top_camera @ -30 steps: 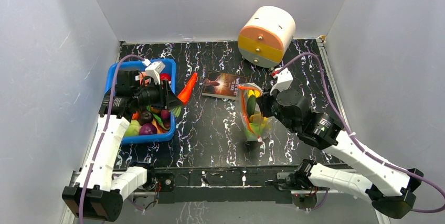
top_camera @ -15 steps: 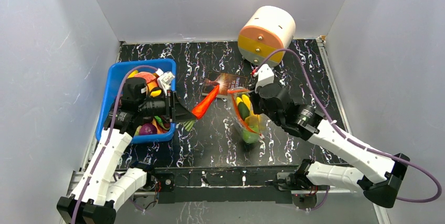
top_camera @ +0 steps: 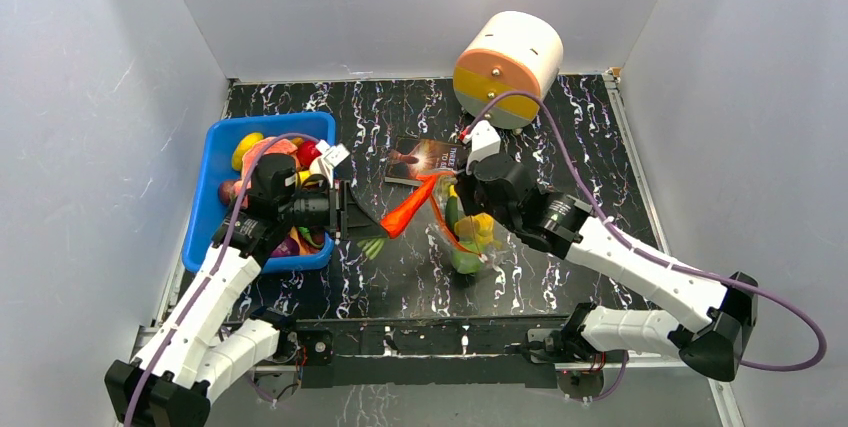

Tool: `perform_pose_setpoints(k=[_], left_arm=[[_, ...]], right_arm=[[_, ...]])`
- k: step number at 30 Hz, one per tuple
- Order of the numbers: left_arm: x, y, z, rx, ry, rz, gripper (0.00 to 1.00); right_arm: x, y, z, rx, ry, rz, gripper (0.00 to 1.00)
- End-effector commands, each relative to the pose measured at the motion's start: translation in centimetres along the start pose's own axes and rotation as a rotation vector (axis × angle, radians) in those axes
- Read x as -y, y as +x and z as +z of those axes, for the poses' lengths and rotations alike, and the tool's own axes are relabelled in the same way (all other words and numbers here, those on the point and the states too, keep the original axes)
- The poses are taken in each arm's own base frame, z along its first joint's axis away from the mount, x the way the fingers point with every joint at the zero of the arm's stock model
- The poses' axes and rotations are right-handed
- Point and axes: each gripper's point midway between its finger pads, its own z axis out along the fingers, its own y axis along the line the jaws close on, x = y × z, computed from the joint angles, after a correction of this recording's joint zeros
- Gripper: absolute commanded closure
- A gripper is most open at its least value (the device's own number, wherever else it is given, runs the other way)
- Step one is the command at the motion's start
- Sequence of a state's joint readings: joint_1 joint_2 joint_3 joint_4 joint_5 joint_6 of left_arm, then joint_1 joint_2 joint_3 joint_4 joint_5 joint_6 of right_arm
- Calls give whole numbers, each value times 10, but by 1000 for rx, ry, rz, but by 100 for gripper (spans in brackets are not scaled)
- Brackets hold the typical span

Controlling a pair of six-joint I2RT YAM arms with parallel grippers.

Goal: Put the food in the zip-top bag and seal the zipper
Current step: Place the fake vegetable in the zipper food storage bag.

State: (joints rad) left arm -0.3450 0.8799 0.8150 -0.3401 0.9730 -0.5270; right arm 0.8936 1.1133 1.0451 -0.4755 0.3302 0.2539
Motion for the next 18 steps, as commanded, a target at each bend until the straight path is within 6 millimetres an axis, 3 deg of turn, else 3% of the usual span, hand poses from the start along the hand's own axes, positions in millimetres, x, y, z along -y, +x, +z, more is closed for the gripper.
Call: perform_pose_setpoints(k=[1,12,18], left_arm=[[5,2,4,-12,28,-17,91],[-12,0,15,-27,-28,-84,92],[-14,-11,20,-23,-59,-121,93]], right_arm=[[-12,-50,-4,140,-37,77,100],[-25,-76,-11,188,-96,123,100],[-46,-75,-16,179,-208,191,100]])
